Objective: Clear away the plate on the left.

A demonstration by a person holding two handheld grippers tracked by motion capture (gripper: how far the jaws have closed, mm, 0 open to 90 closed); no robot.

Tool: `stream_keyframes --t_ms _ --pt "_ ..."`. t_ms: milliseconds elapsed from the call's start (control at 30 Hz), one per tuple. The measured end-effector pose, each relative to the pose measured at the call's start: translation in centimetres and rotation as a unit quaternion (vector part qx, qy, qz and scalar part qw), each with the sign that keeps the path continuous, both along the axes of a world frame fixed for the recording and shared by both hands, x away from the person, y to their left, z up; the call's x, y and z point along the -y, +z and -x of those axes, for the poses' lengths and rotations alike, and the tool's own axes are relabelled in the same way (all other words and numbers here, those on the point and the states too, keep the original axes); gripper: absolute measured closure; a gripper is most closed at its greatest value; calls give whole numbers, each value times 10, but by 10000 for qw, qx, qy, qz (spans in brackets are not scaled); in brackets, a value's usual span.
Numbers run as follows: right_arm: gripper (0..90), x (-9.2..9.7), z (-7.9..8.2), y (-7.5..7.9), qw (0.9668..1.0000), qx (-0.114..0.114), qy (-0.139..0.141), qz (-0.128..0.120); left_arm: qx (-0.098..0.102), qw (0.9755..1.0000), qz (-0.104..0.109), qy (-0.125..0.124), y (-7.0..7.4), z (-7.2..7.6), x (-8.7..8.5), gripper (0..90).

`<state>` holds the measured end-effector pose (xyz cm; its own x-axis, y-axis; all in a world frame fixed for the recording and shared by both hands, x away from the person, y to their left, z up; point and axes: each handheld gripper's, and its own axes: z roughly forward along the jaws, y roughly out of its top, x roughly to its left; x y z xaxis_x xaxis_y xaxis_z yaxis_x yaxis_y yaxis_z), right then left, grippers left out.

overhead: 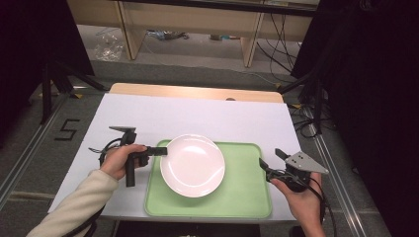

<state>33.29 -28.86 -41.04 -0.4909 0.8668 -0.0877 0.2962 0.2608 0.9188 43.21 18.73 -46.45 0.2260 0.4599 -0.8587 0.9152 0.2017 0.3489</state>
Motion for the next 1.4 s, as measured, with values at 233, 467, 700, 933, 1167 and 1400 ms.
stream_keyframes --t_ms 233,467,700,933,1167,1400 --pt "346 -1 0 0 10000 -32 25 1 -13 10000 -86 23 -2 -1 2 858" --pt "346 0 -1 0 9999 87 6 53 -86 9998 -156 -12 -6 -1 5 855" --pt "346 -1 0 0 10000 -44 34 12 -135 9997 -207 5 -9 -1 7 851" --pt "341 0 0 0 10000 -42 22 36 -11 9988 -486 20 -10 1 12 861" --pt "327 -2 0 -1 10000 -25 19 39 352 9954 -865 -234 -13 -2 10 867" --pt "318 -1 0 -2 10000 -9 17 55 84 9953 -964 -96 -16 -1 12 862"
